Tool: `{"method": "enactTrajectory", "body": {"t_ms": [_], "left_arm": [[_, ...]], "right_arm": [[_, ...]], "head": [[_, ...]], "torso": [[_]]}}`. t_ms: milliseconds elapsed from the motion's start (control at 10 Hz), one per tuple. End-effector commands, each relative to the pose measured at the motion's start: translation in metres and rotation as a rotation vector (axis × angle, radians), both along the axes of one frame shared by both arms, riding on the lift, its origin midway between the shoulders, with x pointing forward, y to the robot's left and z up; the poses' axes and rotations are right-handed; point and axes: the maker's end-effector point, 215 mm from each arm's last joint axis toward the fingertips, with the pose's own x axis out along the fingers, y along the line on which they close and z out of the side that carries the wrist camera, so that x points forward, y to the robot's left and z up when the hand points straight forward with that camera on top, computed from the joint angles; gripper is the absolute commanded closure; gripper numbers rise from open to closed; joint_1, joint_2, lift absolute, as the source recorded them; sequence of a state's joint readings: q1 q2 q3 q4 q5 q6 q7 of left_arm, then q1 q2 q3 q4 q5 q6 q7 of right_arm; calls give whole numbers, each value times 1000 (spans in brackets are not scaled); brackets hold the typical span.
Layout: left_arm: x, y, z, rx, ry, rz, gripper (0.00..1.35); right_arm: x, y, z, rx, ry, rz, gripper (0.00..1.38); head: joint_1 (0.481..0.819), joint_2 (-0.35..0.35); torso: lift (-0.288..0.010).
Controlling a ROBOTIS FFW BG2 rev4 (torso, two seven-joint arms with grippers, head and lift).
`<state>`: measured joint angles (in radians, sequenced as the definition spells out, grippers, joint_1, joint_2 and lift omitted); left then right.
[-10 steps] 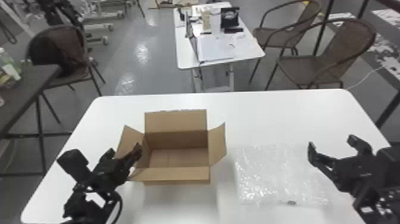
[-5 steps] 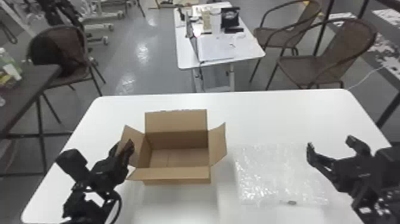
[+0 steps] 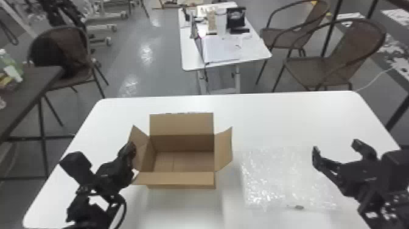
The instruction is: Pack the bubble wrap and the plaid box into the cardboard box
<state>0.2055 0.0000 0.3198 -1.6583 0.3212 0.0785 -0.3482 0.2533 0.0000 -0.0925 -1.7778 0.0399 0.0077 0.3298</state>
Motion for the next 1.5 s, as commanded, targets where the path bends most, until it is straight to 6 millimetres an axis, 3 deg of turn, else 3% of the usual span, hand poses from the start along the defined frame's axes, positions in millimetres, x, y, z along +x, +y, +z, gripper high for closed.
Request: {"method": "enactTrajectory", "body": {"t_ms": [0,300,500,800,1000,1200,1400], "left_arm": [[1,0,3,2,-9,2,1211],[2,-4,2,1,-6,-5,1211],[1,-3,1,1,-2,-3,1211],[2,-5,1,8,-1,-9,1211],[6,-12,2,20,2,-23,1211],[5,-11,1,22,3,-21,1211],[5,-13,1,22,3,-24,1211]], "right_arm": [[0,0,-1,3,1,0,225],[2,0,-5,28,23,-2,220],[11,0,5,47,60,-5,220],[36,-10,35,11,263,-44,220],[30,-8,16,-24,434,-52,219],[29,2,-24,7,523,-27,219],[42,20,-45,-4,538,69,223]], "head": [[695,137],[695,135],[695,133],[695,129],[695,114],[695,113],[695,130]], "torso": [[-65],[-65],[-65],[-65],[-65],[-65],[-65]]}}
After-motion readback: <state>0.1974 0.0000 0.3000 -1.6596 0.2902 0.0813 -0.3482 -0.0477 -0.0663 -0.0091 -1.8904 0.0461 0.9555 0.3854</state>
